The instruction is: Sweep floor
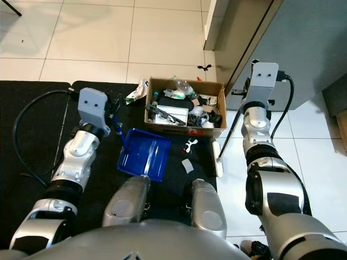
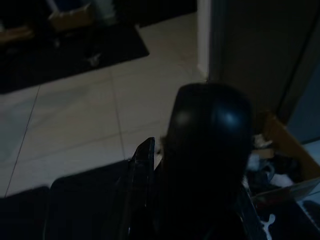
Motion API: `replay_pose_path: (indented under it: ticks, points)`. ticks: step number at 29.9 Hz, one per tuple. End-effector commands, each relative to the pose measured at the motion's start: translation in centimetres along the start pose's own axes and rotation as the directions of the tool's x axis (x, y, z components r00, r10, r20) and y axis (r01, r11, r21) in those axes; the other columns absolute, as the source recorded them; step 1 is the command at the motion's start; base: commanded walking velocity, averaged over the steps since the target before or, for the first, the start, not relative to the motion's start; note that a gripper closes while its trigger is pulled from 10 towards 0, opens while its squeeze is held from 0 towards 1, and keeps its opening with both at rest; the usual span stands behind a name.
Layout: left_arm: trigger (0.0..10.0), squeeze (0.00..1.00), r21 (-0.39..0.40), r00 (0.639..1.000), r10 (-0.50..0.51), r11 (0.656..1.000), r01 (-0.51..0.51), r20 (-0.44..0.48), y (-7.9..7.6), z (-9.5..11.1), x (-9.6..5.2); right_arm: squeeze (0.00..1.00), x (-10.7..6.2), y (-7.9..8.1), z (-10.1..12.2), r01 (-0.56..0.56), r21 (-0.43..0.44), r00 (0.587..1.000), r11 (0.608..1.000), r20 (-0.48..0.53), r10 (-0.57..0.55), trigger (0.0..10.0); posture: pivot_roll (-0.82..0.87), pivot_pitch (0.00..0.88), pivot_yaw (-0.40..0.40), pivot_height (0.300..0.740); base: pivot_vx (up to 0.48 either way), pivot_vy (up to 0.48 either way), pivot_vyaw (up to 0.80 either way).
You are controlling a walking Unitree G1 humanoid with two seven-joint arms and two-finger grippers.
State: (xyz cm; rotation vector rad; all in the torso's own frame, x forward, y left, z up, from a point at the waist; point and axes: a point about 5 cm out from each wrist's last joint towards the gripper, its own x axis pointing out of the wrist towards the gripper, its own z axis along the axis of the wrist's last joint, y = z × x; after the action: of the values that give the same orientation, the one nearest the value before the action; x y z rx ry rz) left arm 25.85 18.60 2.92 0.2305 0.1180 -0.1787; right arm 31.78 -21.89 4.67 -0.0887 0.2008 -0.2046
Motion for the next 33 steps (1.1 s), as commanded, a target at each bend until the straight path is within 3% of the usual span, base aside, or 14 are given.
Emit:
replay_pose_path:
  ticks: [1,10,21,33]
  points:
    - [10.0,0.00,-0.011,0.998,0.013,1.000,-0.013,-0.057,0.2,-1.2,-0.6,0.00,0.1,-0.3,0.3,0.011,-0.004,1.000,1.000,0.017,-0.011,10.0,0.25,0.000,-0.069,0.740,0.000,0.000,0.00]
    - [10.0,0.00,-0.088,0.990,0.064,0.993,-0.075,-0.122,0.5,-2.6,-1.3,0.00,-0.1,-0.3,-0.3,0.004,-0.038,1.000,0.999,-0.003,-0.004,10.0,0.25,0.000,-0.072,0.740,0.000,0.000,0.00]
    - [10.0,0.00,-0.111,0.981,0.095,0.987,-0.115,-0.172,0.7,-4.0,-2.3,0.00,-0.2,-0.6,-0.6,0.001,-0.051,1.000,0.999,-0.018,-0.002,10.0,0.25,0.002,-0.089,0.740,0.000,0.000,0.00]
    - [10.0,0.00,-0.119,0.980,0.091,0.987,-0.113,-0.175,0.5,-4.1,-2.4,0.00,-0.4,-0.8,-1.1,0.003,-0.076,0.999,0.997,-0.040,-0.006,10.0,0.26,0.002,-0.093,0.740,0.000,0.000,0.00]
